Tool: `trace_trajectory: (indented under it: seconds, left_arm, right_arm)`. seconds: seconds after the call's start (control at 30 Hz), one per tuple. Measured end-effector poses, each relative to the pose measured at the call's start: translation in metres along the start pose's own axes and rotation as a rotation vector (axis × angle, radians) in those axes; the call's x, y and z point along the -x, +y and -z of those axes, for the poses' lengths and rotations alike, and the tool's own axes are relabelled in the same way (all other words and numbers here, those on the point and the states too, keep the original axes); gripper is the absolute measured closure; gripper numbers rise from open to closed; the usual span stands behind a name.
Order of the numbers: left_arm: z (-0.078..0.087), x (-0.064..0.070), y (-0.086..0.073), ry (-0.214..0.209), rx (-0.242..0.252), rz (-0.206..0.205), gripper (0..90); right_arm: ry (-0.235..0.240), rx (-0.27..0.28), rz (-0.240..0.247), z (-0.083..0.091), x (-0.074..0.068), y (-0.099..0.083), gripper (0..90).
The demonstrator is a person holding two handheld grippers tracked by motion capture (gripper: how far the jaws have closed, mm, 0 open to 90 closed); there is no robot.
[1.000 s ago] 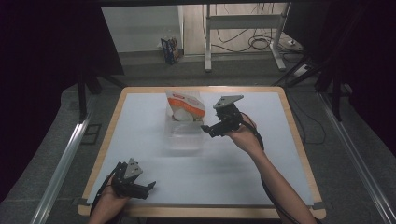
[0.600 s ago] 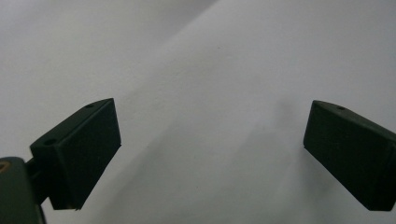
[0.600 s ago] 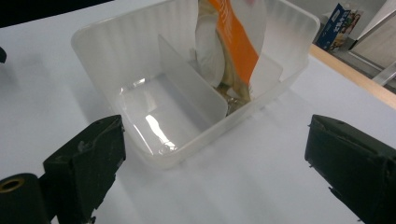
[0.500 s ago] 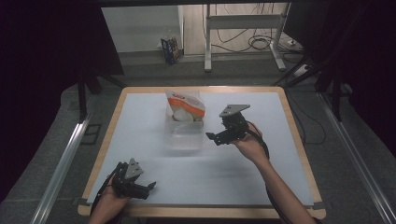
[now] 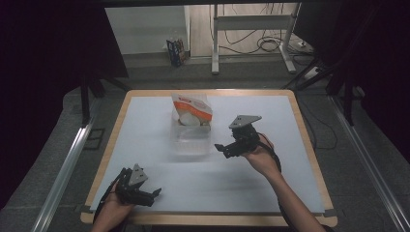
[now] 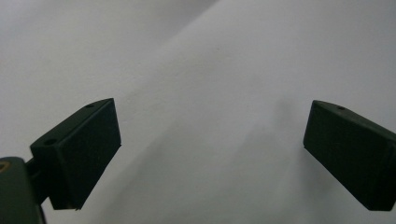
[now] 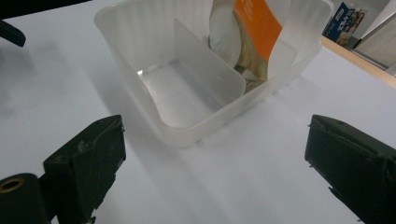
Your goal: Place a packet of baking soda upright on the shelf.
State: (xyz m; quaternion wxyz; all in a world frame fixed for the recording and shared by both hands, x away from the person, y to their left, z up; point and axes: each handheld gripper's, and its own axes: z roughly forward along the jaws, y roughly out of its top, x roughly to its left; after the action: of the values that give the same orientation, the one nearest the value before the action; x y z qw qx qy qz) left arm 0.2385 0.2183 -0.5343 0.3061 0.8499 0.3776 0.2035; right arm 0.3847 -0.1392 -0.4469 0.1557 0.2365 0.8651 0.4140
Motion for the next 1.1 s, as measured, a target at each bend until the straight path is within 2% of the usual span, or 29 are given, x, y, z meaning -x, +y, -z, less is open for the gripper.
trace_trajectory:
  seconds: [0.17,0.23,0.37,0.6,1.1]
  left_arm:
    - [0.000,0.000,0.000,-0.001,0.004,0.003,3.8]
    - [0.000,0.000,0.000,0.001,0.004,0.003,3.9]
    - [0.000,0.000,0.000,0.002,0.003,0.004,3.9]
    - [0.000,0.000,0.000,0.003,0.000,-0.002,3.9]
    - [0.000,0.001,0.000,0.007,-0.004,-0.006,3.7]
  right_arm:
    - [0.015,0.007,-0.009,0.004,-0.001,-0.006,4.0]
    - [0.041,0.028,-0.032,0.009,0.001,-0.011,2.7]
    - [0.050,0.024,-0.061,0.014,0.003,-0.019,1.2]
    - [0.022,-0.003,-0.072,0.022,0.003,-0.035,0.8]
    - [-0.039,0.023,-0.069,0.055,-0.003,-0.050,0.8]
